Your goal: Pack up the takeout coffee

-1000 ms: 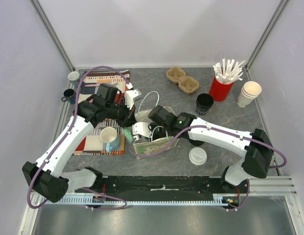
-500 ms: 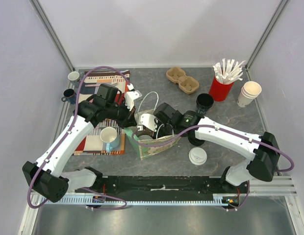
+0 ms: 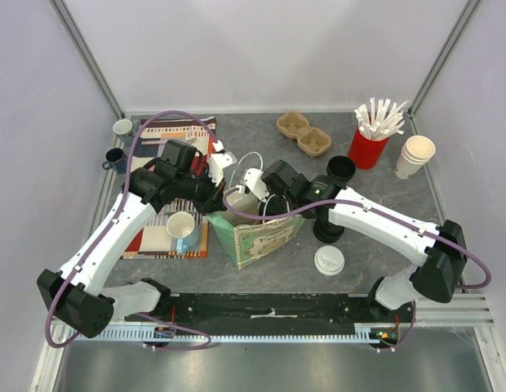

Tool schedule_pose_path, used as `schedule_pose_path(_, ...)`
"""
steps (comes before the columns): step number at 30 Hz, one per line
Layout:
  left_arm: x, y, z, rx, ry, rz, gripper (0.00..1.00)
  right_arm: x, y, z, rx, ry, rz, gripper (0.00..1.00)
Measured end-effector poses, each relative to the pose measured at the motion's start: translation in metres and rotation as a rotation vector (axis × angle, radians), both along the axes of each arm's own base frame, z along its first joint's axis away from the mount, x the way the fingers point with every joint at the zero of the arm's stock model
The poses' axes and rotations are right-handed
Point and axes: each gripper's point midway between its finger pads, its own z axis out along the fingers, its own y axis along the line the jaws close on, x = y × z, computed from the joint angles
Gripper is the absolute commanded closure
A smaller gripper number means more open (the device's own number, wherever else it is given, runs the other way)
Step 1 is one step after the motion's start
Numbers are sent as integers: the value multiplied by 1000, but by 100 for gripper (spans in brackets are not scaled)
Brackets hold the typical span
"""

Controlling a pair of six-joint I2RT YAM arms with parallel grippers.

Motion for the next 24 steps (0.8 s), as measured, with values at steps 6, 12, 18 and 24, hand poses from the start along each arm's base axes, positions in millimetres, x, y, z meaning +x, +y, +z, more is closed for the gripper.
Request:
schedule_pose_path(6, 0, 0, 0, 1, -4, -4, 98, 0, -3, -3, 6, 19, -45, 100)
schedule_pose_path(12, 0, -1, 0, -2, -3, -7, 98, -1, 3, -13, 15, 56, -64, 100)
schedule_pose_path(18, -1, -2, 1, -4, -2, -14, 98, 1, 12, -14, 31, 79, -67, 100)
schedule_pose_path(24, -1, -3, 4, -9, -11, -15, 98, 4, 21, 6, 71, 74, -45, 100)
